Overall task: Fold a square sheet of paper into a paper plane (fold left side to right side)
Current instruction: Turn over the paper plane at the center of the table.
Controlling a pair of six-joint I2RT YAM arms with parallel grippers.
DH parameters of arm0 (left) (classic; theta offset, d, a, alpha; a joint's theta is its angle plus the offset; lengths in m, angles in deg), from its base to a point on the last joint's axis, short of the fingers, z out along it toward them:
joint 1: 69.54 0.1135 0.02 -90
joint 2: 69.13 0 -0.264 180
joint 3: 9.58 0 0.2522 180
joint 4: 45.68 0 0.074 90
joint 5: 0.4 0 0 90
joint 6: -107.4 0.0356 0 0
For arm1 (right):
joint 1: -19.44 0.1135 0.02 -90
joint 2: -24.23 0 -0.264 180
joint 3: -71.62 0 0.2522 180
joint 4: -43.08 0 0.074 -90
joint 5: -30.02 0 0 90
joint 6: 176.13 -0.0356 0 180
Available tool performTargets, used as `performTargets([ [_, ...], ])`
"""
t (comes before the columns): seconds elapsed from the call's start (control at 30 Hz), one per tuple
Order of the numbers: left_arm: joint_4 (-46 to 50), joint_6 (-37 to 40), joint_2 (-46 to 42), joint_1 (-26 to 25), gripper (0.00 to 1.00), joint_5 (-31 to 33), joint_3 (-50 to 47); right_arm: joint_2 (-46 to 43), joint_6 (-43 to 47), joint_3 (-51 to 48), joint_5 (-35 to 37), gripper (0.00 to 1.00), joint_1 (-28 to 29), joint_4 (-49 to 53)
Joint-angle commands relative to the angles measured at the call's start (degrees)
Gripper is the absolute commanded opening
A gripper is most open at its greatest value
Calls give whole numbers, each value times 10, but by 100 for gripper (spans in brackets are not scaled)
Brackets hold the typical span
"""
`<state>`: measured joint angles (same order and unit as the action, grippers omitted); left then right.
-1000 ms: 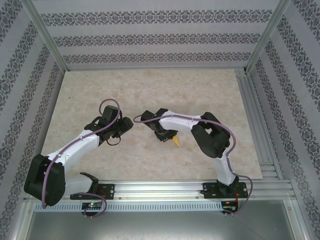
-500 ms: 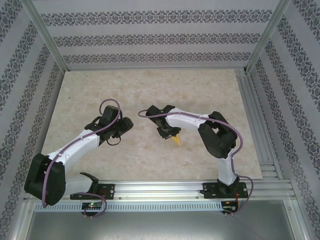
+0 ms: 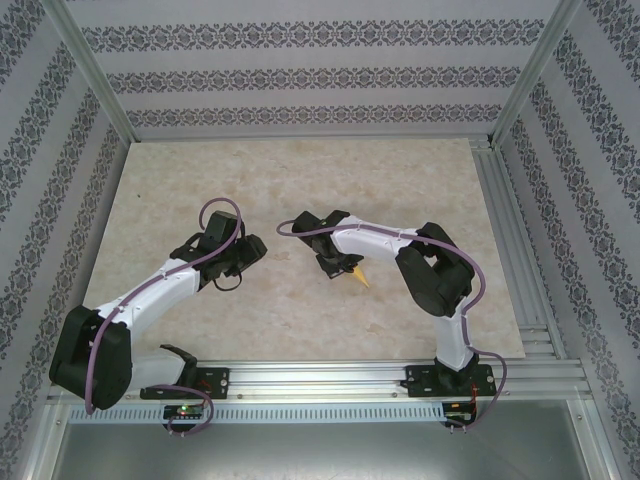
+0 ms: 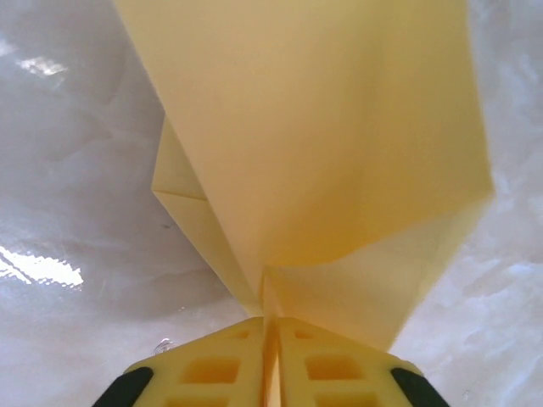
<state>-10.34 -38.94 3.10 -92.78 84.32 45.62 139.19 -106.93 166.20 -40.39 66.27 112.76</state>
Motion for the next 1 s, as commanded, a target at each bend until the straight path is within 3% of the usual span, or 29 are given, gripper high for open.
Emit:
performTargets([
  [0.0,14,10,5,8,52,-2,20,-20,4,-3,18,0,-6,-3],
  [0.57,14,8,17,8,52,-6,25,-209,3,-168,-258,0,-182,-146],
  [0.8,14,4,21,8,52,-11,28,-166,12,-196,-267,0,-220,-164],
  [0.97,17,3,21,8,52,-11,28,-157,15,-183,-256,14,-219,-156],
])
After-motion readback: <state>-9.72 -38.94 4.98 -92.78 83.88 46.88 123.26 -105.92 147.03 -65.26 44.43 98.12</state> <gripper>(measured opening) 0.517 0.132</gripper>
